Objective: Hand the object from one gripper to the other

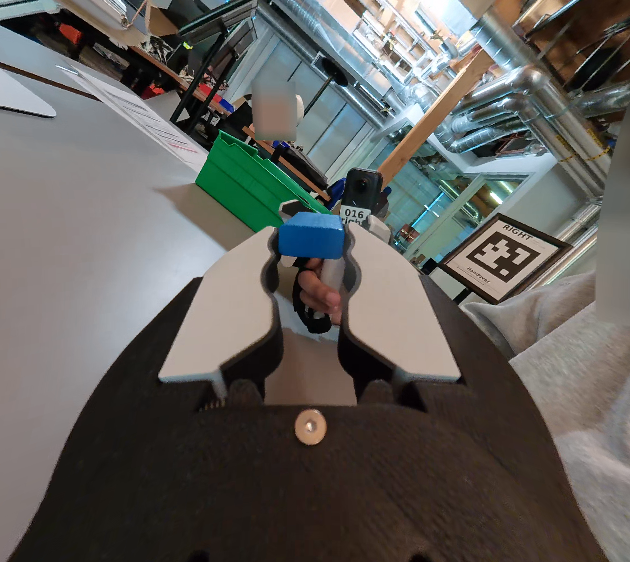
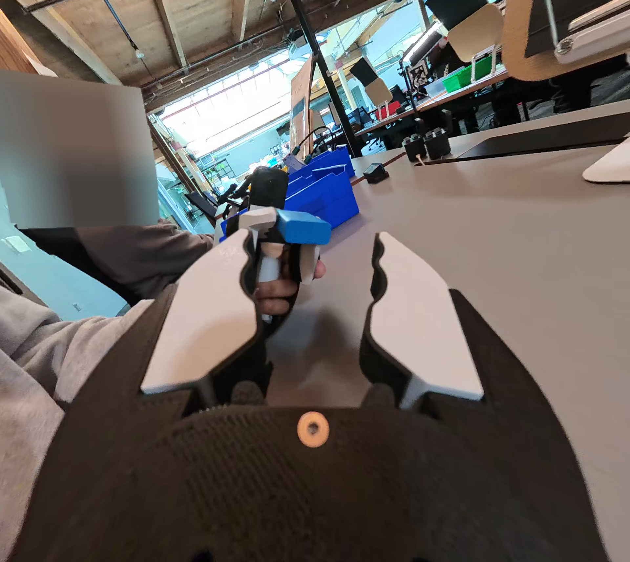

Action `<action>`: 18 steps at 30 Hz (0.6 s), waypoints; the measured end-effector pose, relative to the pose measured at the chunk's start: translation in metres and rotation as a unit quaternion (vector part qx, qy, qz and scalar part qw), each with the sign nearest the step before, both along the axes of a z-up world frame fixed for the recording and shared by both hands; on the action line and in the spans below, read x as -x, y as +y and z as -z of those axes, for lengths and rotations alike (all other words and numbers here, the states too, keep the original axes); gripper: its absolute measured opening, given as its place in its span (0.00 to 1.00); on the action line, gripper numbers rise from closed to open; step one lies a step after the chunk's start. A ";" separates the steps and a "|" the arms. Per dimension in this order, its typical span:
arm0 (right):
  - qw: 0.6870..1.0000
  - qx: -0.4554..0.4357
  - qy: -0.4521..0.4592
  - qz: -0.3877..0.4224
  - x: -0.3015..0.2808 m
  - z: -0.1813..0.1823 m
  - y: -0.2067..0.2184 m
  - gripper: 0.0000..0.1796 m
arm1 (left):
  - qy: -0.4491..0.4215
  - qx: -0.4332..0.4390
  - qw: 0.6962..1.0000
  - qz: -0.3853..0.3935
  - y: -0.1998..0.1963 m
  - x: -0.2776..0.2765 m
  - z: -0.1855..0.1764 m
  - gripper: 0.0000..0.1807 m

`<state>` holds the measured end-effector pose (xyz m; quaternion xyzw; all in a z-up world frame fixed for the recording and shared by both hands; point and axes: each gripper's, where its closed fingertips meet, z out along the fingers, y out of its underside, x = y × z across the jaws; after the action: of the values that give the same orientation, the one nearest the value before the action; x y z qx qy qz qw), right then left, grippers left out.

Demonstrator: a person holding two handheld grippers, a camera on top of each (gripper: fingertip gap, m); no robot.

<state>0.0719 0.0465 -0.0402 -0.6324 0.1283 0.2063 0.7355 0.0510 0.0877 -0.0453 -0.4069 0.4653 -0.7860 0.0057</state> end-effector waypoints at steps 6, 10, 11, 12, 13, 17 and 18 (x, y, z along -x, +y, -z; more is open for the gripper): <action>0.999 0.022 -0.007 -0.035 0.019 0.009 0.011 0.33 | -0.004 -0.014 1.000 0.021 -0.015 0.002 0.002 0.20; 0.998 0.027 -0.002 -0.049 0.024 0.010 0.012 0.29 | -0.007 -0.029 0.999 0.035 -0.024 0.004 0.004 0.20; 0.998 0.027 -0.003 -0.049 0.024 0.010 0.012 0.28 | -0.008 -0.035 0.999 0.037 -0.026 0.005 0.005 0.20; 0.998 0.028 -0.005 -0.049 0.024 0.011 0.012 0.26 | -0.009 -0.039 0.998 0.038 -0.028 0.005 0.005 0.20; 0.998 0.032 -0.008 -0.050 0.024 0.012 0.012 0.22 | -0.010 -0.041 0.998 0.040 -0.029 0.006 0.005 0.20; 0.998 0.035 -0.015 -0.050 0.024 0.012 0.012 0.20 | -0.011 -0.033 0.998 0.043 -0.030 0.006 0.004 0.20; 0.998 0.033 -0.016 -0.049 0.024 0.011 0.011 0.20 | -0.011 -0.031 0.998 0.045 -0.030 0.006 0.004 0.20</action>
<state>0.0478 0.0578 -0.0513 -0.6653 0.0923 0.2276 0.7051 0.0447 0.0579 -0.0491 -0.3765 0.5067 -0.7755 -0.0117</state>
